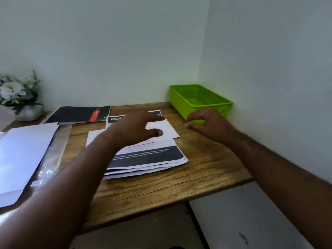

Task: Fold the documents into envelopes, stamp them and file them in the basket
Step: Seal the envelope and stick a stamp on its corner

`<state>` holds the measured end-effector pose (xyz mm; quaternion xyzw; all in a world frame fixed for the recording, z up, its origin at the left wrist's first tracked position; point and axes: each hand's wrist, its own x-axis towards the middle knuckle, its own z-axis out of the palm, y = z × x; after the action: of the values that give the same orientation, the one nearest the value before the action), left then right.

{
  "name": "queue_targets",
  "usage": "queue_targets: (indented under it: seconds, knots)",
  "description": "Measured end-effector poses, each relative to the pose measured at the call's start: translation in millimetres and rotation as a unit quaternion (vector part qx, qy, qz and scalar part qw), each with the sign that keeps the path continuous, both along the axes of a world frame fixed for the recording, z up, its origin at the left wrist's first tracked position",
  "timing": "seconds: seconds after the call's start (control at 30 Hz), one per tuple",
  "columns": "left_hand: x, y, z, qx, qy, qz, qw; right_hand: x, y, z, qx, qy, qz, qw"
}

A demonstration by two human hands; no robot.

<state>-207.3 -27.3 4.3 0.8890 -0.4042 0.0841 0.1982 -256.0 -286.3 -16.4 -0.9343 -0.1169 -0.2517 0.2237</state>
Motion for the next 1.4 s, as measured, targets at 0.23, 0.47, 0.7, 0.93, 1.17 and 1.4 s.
queue_targets:
  seconds: [0.23,0.47,0.7,0.93,1.17,1.4]
  knots:
    - [-39,-119,-10,0.067,0.059,-0.114,0.989,-58,-83,-6,0.022,0.103,-0.149,0.983]
    - [-53,-132,-56,-0.103,0.198,-0.073,0.972,-59,-85,-32,0.083,0.095,-0.137,0.983]
    - [-45,-81,-15,-0.405,0.247,0.029,0.88,-21,1,-13,0.364,0.025,0.12,0.923]
    - [-17,6,-2,-0.481,0.293,0.055,0.824,27,92,4,0.422,0.054,0.25,0.87]
    - [24,35,-19,-0.451,0.252,0.052,0.855,82,116,-6,0.463,0.185,0.288,0.818]
    - [50,45,-33,-0.456,0.223,0.04,0.861,102,116,-22,0.408,0.139,0.273,0.86]
